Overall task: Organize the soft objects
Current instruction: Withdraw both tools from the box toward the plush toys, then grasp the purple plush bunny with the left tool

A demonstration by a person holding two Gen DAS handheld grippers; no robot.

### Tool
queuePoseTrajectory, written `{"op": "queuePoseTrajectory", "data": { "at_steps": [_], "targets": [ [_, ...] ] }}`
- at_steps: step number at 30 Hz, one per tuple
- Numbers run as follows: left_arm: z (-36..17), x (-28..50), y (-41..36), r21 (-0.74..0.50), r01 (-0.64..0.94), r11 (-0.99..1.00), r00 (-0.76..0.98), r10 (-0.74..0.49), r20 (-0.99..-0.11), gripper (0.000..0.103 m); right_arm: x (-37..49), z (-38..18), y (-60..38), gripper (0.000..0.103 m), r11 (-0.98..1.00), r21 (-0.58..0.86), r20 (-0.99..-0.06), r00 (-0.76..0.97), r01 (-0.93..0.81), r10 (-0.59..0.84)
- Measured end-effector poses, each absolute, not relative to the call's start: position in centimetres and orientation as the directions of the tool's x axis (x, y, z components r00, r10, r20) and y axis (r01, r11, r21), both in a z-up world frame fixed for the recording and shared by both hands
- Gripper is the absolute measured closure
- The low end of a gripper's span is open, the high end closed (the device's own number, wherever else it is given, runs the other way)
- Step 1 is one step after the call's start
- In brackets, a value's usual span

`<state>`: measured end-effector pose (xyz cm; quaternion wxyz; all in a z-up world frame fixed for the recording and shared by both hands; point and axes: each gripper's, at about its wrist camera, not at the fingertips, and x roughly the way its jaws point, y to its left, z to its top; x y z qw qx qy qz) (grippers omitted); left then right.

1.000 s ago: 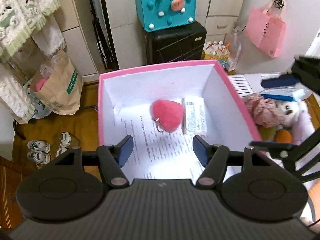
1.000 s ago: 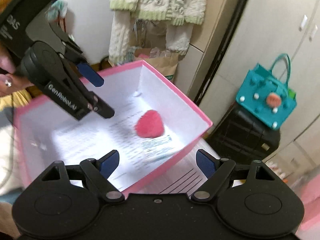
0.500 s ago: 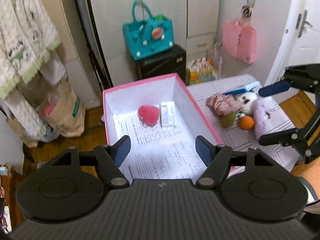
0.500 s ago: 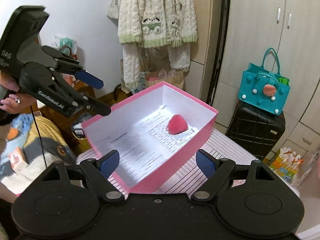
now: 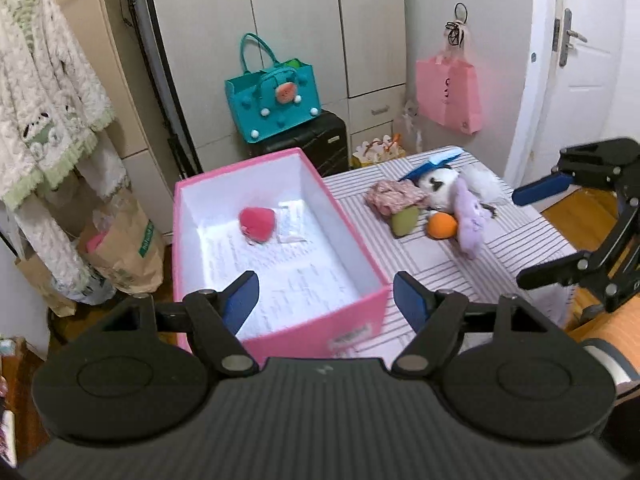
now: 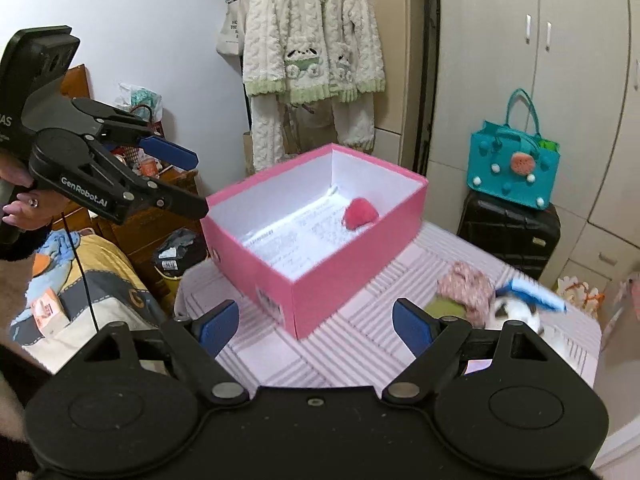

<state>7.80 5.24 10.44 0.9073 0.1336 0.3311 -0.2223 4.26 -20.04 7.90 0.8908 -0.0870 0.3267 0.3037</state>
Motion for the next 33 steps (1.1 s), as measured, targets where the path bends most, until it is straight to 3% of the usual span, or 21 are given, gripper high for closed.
{"op": "queuePoseTrajectory", "data": {
  "at_steps": [6,17,24,33],
  "targets": [
    [8.3,6.3,2.9,0.063,0.541,0.839,0.658,-0.375,-0.653,0.029,3.3,5.3,-22.5,0.016,0.835,0.101,-0.639,0.608,-0.541,0.471],
    [4.0,6.7,-3.2,0.059,0.58,0.812,0.66,-0.427,-0.619,0.031,2.4,-2.3,-26.3,0.016,0.909,0.021,-0.572,0.741,-0.416,0.352],
    [1.9,9.1,-7.4,-0.002,0.6,0.8,0.62,-0.467,-0.63,0.033,3.3,-3.8,-29.1,0.016,0.947,-0.032,-0.535,0.806,-0.319,0.253],
    [-2.0,13.4,-13.2,-0.13,0.653,0.746,0.5,-0.553,-0.666,0.048,7.3,-7.8,-29.0,0.015,0.95,-0.017,-0.575,0.781,-0.31,0.245]
  ]
}}
